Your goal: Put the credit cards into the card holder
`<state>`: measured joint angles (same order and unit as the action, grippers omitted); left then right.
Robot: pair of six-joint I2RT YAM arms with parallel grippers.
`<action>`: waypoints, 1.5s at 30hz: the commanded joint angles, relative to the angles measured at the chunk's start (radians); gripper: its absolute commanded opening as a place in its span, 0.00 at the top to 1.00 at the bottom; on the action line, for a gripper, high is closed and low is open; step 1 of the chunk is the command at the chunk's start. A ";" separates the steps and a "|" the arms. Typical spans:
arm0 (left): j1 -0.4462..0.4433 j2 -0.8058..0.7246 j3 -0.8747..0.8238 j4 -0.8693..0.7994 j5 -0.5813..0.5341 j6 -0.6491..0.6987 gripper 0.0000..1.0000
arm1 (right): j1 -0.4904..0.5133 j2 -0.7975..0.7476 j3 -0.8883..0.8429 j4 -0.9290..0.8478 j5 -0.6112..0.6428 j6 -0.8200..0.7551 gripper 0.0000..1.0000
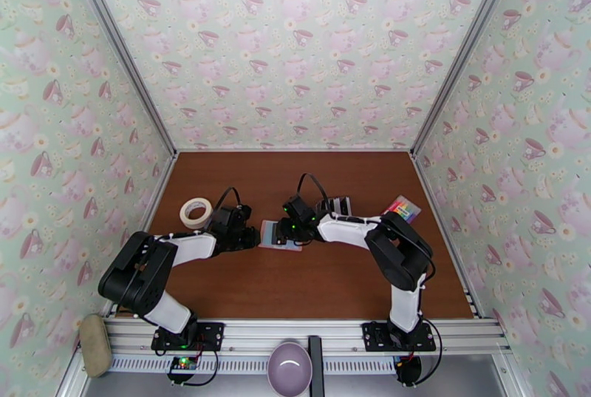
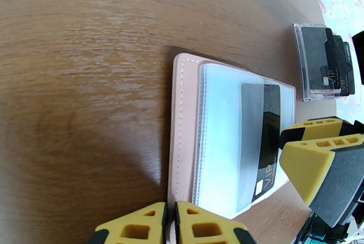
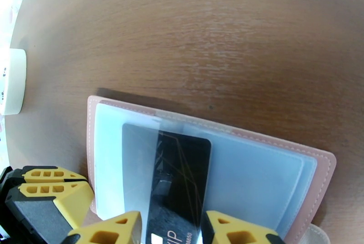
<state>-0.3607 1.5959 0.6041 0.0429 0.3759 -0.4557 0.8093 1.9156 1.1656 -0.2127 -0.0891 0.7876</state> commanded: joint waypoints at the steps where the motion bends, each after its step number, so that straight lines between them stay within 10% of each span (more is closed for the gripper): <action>1: -0.024 0.059 -0.010 -0.054 0.031 0.000 0.87 | 0.023 0.034 0.055 -0.022 -0.003 -0.017 0.60; 45: -0.029 0.056 -0.011 -0.053 0.031 0.001 0.85 | 0.048 0.065 0.115 -0.050 0.000 -0.030 0.59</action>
<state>-0.3614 1.5982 0.6048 0.0498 0.3817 -0.4561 0.8516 1.9648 1.2495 -0.2783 -0.0669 0.7547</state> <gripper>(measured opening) 0.148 0.413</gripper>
